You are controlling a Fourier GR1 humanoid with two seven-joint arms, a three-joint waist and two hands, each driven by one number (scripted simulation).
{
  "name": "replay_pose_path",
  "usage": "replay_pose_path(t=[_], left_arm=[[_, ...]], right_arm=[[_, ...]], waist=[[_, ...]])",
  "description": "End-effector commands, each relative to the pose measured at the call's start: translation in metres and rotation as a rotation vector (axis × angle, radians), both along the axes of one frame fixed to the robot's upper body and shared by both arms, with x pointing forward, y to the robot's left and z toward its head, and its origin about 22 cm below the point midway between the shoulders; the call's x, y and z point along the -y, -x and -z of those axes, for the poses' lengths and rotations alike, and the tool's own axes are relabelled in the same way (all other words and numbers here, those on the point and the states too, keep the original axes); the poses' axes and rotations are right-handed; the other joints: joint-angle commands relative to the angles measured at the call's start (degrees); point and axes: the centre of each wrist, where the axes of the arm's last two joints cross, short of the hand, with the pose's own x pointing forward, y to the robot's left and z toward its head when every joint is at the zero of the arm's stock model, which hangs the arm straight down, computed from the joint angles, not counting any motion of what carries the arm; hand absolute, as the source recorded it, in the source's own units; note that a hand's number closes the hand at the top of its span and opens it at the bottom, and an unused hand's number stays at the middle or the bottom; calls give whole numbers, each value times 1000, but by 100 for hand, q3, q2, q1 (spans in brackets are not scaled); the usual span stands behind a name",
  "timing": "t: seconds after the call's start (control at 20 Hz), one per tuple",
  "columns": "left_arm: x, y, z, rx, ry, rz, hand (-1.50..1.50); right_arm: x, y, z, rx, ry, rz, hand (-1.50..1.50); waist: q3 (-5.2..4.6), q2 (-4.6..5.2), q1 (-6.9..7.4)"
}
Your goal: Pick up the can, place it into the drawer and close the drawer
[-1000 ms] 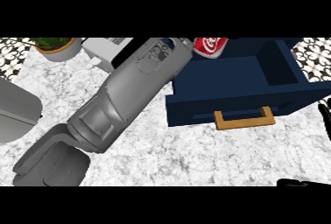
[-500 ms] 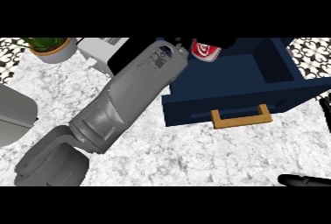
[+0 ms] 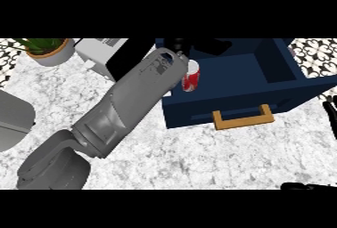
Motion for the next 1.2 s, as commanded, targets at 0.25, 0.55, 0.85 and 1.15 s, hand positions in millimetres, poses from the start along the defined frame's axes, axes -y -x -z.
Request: replay_pose_path(t=[0.25,0.55,0.85,1.15], left_arm=[[-1,0,1,2,63,-34,-150],[5,5,-1,-23,108,-21,-150],[5,6,-3,2,185,-7,-150],[11,8,-13,43,196,-21,-150]], right_arm=[[2,8,-11,45,83,18,-150],[-3,11,-23,120,300,31,-150],[-7,6,-30,176,428,29,-150],[-16,-20,-39,199,670,53,-150]], waist=[[-3,14,-16],[-7,-36,117],[-8,-38,208],[-10,-48,361]])
